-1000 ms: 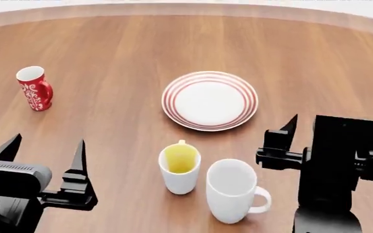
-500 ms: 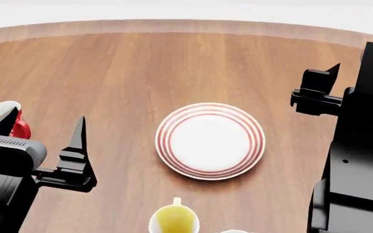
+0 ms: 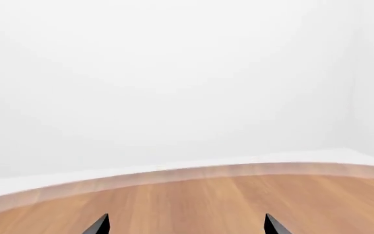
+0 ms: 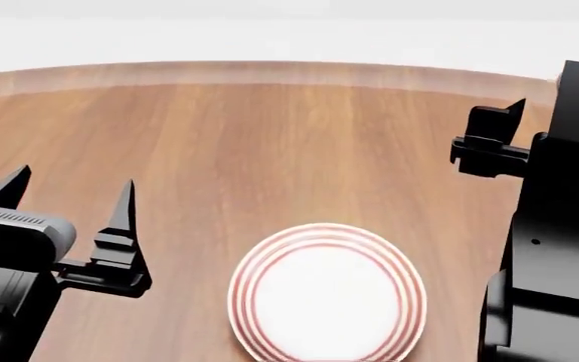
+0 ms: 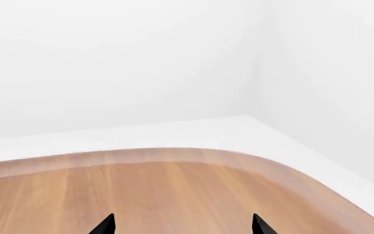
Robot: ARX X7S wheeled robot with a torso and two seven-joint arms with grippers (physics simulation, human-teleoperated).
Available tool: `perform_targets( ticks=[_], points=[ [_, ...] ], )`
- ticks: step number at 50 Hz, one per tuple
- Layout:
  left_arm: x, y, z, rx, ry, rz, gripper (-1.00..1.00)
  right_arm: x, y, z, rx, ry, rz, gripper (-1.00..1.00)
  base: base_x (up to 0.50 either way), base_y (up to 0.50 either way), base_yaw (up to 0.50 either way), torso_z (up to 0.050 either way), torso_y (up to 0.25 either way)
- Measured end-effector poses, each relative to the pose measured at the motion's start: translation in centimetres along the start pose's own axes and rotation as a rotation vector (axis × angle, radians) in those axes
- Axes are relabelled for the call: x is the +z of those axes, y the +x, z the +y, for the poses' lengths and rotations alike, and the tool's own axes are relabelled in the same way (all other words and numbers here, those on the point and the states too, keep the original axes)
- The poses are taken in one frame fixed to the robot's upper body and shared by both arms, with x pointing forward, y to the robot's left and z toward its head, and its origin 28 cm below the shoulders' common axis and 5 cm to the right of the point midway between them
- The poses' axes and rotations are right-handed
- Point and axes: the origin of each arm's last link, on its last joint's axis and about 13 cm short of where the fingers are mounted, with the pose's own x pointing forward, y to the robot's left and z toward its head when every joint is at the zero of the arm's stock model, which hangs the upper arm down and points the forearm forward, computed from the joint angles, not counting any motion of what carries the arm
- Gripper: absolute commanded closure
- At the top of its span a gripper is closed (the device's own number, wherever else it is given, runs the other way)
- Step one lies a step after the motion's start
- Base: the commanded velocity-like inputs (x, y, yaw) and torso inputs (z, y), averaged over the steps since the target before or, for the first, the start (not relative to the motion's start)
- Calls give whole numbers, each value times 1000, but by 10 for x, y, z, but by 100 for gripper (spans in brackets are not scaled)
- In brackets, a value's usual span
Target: Pick up the red mug and put it on the plate
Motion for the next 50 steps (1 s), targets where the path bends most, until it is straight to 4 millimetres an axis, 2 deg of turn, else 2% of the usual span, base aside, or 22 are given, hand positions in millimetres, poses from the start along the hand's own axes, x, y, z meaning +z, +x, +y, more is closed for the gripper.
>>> perform_targets(
  ticks=[14, 31, 50],
  points=[
    [-2, 1, 0, -2, 1, 6, -100, -2, 1, 0, 3, -4, 5, -100, 500, 0, 0, 0, 1],
    [-4, 2, 0, 13, 4, 20, -100, -5, 2, 2, -8, 1, 17, -100, 0, 0, 0, 0, 1],
    [-14, 27, 13, 485, -31, 147, -100, -10, 6, 5, -9, -9, 42, -100, 0, 0, 0, 0, 0]
  ],
)
